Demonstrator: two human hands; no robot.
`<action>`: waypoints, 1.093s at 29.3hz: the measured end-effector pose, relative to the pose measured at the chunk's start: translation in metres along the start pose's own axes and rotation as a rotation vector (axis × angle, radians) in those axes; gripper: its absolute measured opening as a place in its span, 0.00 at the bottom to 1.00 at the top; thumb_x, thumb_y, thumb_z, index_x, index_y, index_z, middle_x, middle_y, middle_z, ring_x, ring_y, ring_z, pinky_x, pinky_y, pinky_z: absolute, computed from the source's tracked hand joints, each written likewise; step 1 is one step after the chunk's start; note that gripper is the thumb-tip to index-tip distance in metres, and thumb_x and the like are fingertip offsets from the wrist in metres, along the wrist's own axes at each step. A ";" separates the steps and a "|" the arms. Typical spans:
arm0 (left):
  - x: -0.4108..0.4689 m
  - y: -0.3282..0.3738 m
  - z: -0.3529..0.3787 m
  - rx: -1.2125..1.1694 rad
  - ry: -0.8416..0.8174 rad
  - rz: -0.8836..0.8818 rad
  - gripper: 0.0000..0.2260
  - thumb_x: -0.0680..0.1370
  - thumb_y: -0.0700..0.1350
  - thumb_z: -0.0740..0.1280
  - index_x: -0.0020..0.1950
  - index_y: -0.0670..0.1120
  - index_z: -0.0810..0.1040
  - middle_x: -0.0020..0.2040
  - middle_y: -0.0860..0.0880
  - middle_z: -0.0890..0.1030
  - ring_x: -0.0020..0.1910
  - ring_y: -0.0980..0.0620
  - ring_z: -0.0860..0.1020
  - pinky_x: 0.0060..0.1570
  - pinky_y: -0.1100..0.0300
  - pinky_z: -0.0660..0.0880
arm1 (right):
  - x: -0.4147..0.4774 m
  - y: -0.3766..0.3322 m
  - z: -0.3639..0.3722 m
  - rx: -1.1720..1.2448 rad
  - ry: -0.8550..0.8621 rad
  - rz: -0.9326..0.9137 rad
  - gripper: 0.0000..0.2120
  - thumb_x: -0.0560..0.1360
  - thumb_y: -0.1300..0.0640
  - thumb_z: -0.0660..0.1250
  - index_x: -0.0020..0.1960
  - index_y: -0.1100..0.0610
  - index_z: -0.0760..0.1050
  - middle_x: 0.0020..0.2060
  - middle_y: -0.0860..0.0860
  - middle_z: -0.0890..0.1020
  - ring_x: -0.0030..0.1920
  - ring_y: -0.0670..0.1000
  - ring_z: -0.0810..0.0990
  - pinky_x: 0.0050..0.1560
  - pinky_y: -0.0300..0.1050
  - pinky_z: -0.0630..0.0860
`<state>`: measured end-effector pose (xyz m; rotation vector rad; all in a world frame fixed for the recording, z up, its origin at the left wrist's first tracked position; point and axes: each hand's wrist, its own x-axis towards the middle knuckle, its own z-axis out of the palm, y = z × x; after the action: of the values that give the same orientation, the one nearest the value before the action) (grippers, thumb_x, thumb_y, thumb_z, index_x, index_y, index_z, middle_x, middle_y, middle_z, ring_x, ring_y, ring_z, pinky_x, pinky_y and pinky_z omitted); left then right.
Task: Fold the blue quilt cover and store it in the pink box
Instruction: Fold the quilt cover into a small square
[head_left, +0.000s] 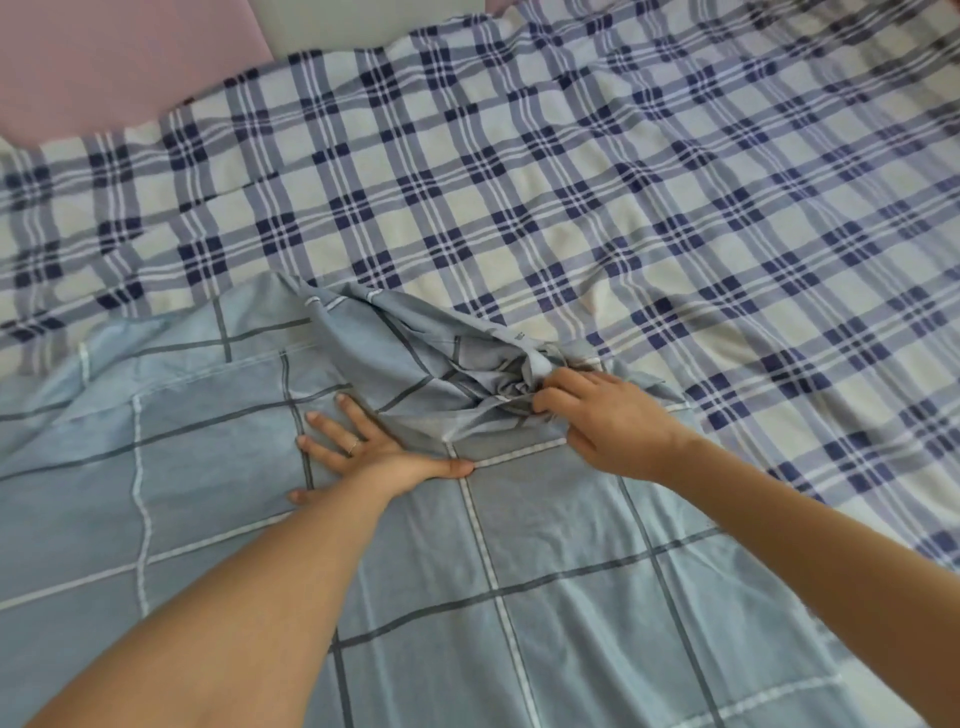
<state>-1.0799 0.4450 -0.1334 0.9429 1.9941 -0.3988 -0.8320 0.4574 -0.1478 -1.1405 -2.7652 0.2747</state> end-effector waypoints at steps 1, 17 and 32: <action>0.001 0.000 0.000 -0.010 -0.004 0.005 0.80 0.33 0.73 0.67 0.68 0.50 0.19 0.68 0.42 0.19 0.69 0.37 0.24 0.68 0.30 0.40 | 0.006 0.000 -0.007 0.034 0.047 0.016 0.14 0.70 0.62 0.60 0.55 0.57 0.76 0.52 0.53 0.77 0.46 0.56 0.80 0.44 0.49 0.77; -0.006 -0.005 -0.009 -0.006 -0.030 -0.015 0.78 0.39 0.75 0.71 0.63 0.50 0.14 0.65 0.44 0.17 0.69 0.39 0.23 0.63 0.24 0.40 | 0.102 -0.024 -0.064 -0.650 -0.867 0.004 0.04 0.80 0.62 0.58 0.51 0.57 0.71 0.38 0.49 0.74 0.36 0.49 0.73 0.35 0.43 0.68; -0.001 -0.002 -0.017 0.024 -0.051 -0.029 0.77 0.44 0.76 0.71 0.64 0.47 0.15 0.66 0.40 0.18 0.70 0.35 0.26 0.63 0.24 0.47 | 0.181 0.144 -0.120 0.280 -0.078 0.966 0.18 0.73 0.73 0.55 0.57 0.65 0.78 0.55 0.63 0.79 0.54 0.61 0.77 0.45 0.45 0.69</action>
<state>-1.0904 0.4531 -0.1228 0.9113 1.9619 -0.4596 -0.8374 0.6998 -0.0526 -2.2871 -1.9027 0.7662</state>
